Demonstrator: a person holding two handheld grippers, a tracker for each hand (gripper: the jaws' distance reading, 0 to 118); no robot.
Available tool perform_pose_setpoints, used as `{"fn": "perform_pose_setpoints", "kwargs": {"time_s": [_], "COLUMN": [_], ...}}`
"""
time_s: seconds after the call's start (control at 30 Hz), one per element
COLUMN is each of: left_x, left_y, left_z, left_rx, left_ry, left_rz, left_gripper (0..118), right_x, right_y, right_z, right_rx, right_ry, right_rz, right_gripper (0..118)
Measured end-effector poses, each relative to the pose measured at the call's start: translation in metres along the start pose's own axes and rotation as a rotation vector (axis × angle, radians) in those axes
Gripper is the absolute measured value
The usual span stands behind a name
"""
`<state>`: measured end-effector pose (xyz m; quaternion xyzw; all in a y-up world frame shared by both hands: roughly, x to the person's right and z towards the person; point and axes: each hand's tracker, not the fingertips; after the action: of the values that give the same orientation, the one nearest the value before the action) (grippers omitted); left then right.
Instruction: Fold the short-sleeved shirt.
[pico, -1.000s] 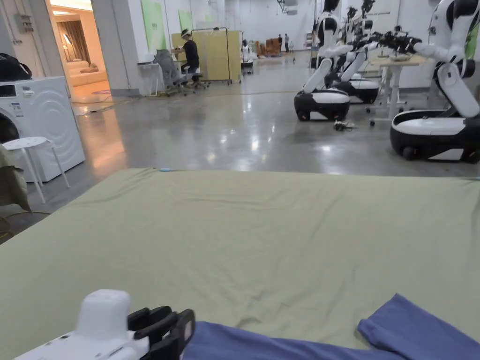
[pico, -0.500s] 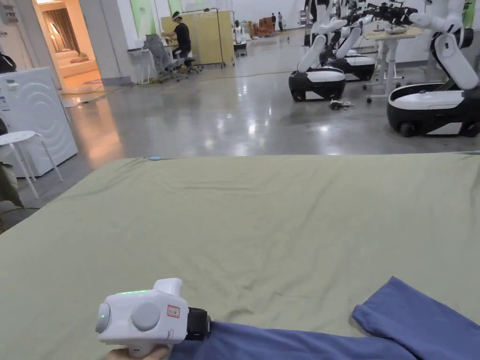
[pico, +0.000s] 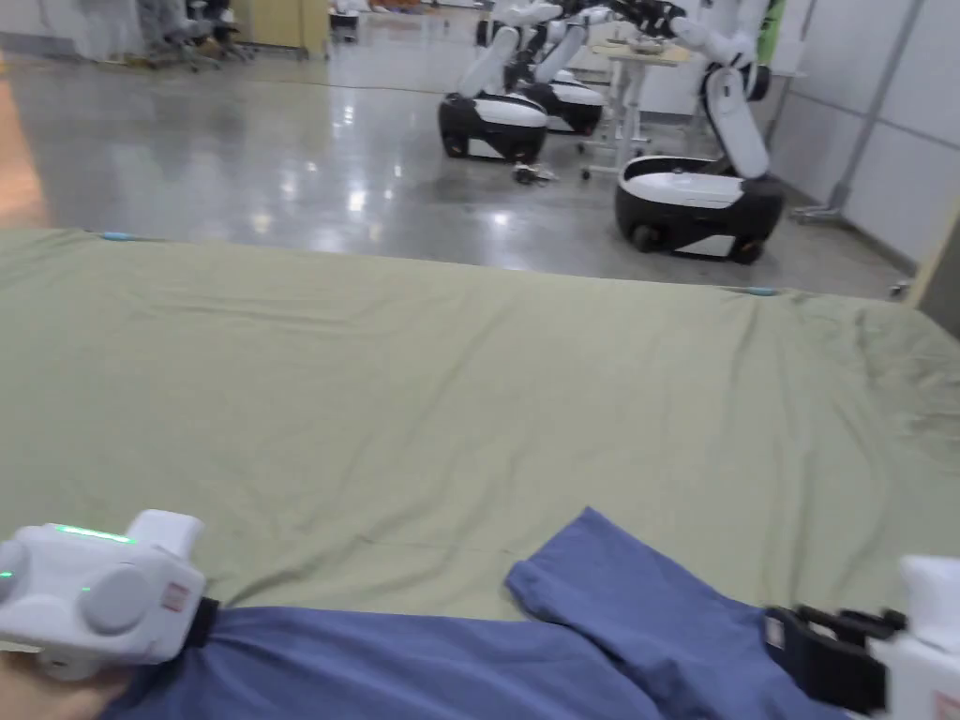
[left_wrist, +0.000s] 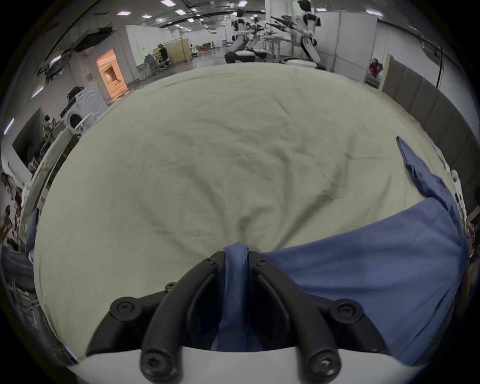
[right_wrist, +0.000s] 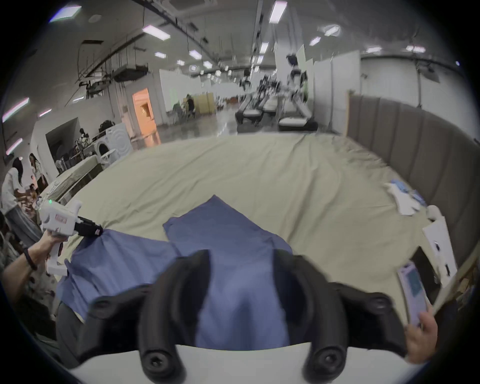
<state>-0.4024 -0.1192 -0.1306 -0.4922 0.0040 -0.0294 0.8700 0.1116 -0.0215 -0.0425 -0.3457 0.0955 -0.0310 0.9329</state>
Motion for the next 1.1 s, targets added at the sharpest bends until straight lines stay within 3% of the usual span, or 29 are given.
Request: {"fn": "perform_pose_setpoints", "kwargs": {"time_s": [0.07,0.2,0.27,0.3,0.37,0.4,0.43,0.47,0.53,0.67,0.83,0.97,1.1], "left_x": [-0.003,-0.001,-0.001,0.0,0.002,0.003,0.003,0.002,-0.006,-0.018,-0.05,-0.069,-0.083], "left_y": [0.003,0.001,0.001,0.0,-0.003,-0.002,-0.004,-0.006,-0.002,-0.017,-0.009,0.019,0.051], "left_z": [0.001,0.007,0.008,0.009,0.011,0.009,0.01,0.012,0.015,0.092,0.225,0.299,0.342], "left_rx": [-0.016,-0.031,-0.033,-0.033,-0.024,-0.019,-0.012,-0.004,0.011,0.28,0.597,0.712,0.803], "left_ry": [-0.011,-0.022,-0.022,-0.022,-0.016,-0.014,-0.008,-0.01,-0.025,-0.082,-0.173,-0.146,-0.026], "left_rz": [0.009,0.013,0.016,0.019,0.016,0.014,0.014,0.023,0.041,-0.031,0.056,0.071,0.067], "left_gripper": [15,15,15,15,15,15,15,15,14,7,7,6,6], "right_x": [0.022,0.056,0.068,0.068,0.065,0.062,0.06,0.06,0.061,0.055,0.022,-0.002,-0.017], "right_y": [0.023,0.041,0.038,0.035,0.031,0.032,0.032,0.032,0.033,0.045,0.084,0.132,0.185], "right_z": [-0.047,-0.129,-0.156,-0.163,-0.163,-0.16,-0.158,-0.156,-0.147,-0.097,0.009,0.078,0.125], "right_rx": [-0.133,-0.375,-0.437,-0.462,-0.409,-0.4,-0.396,-0.396,-0.385,-0.169,0.062,0.255,0.371], "right_ry": [-0.014,-0.115,-0.167,-0.138,-0.161,-0.153,-0.155,-0.146,-0.149,-0.14,-0.071,-0.109,-0.13], "right_rz": [-0.052,-0.05,-0.055,-0.049,0.023,0.038,0.045,0.02,-0.004,-0.026,0.046,0.063,0.072], "right_gripper": [68,69,66,66,62,55,37,5,5,4,4,4,4]}}
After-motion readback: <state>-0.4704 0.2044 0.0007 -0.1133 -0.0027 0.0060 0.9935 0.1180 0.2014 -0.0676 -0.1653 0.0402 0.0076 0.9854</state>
